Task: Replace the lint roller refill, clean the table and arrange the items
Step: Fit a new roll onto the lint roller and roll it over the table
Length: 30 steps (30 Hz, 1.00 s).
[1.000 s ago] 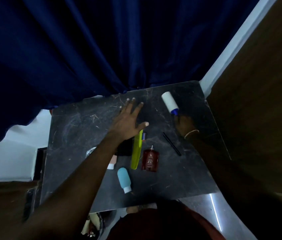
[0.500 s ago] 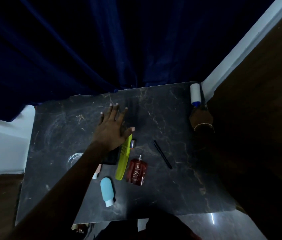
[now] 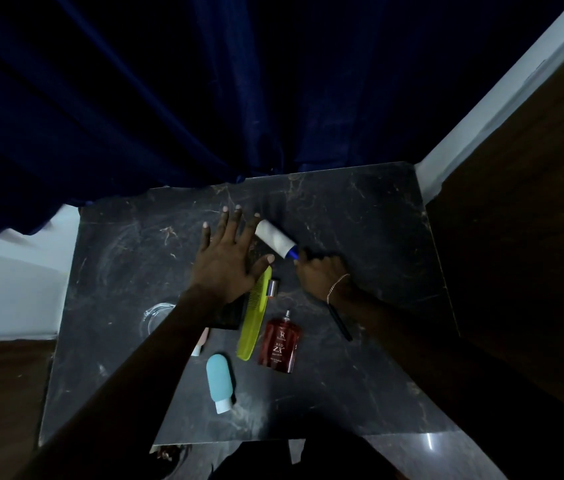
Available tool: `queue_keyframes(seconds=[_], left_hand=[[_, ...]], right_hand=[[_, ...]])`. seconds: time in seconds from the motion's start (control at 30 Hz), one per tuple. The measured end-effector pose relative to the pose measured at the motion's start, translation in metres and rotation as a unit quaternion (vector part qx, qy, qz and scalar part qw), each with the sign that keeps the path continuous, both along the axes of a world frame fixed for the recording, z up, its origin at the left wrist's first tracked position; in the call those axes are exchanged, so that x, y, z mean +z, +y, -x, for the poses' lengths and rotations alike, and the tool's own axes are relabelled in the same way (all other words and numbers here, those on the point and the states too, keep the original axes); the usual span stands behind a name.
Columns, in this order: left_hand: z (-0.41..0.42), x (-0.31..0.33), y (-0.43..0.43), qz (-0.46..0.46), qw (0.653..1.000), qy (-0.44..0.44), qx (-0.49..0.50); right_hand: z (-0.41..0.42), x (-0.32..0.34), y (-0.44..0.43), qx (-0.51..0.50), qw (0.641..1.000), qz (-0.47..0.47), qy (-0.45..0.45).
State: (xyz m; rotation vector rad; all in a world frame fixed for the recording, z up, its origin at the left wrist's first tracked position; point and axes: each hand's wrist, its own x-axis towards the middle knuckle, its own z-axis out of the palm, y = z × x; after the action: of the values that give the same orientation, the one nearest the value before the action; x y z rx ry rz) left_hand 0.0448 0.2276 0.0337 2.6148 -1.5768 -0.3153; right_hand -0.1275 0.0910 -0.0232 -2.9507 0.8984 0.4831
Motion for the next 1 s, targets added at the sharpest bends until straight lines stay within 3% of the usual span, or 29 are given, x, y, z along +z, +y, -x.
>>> queue_keyframes(seconds=[0.07, 0.17, 0.4, 0.53, 0.8, 1.0], left_hand=[[-0.001, -0.001, 0.004, -0.009, 1.0, 0.006, 0.001], [-0.003, -0.002, 0.008, -0.019, 1.0, 0.014, 0.001], [-0.003, -0.002, 0.018, -0.008, 1.0, -0.002, 0.003], [-0.004, -0.003, 0.024, -0.008, 1.0, 0.006, 0.006], [-0.009, 0.003, 0.028, -0.02, 1.0, 0.014, 0.01], [-0.012, 0.009, 0.03, -0.017, 1.0, 0.017, 0.021]], right_hand=[[-0.002, 0.008, -0.013, -0.041, 0.999, 0.012, -0.01], [0.001, 0.008, -0.059, -0.154, 0.986, -0.047, -0.032], [0.074, -0.008, -0.154, -0.333, 0.938, 0.025, -0.094], [0.089, -0.008, -0.166, -0.372, 0.922, 0.031, -0.105], [0.037, -0.005, -0.112, -0.257, 0.964, -0.026, -0.056], [-0.014, -0.011, -0.038, -0.092, 0.995, -0.013, -0.029]])
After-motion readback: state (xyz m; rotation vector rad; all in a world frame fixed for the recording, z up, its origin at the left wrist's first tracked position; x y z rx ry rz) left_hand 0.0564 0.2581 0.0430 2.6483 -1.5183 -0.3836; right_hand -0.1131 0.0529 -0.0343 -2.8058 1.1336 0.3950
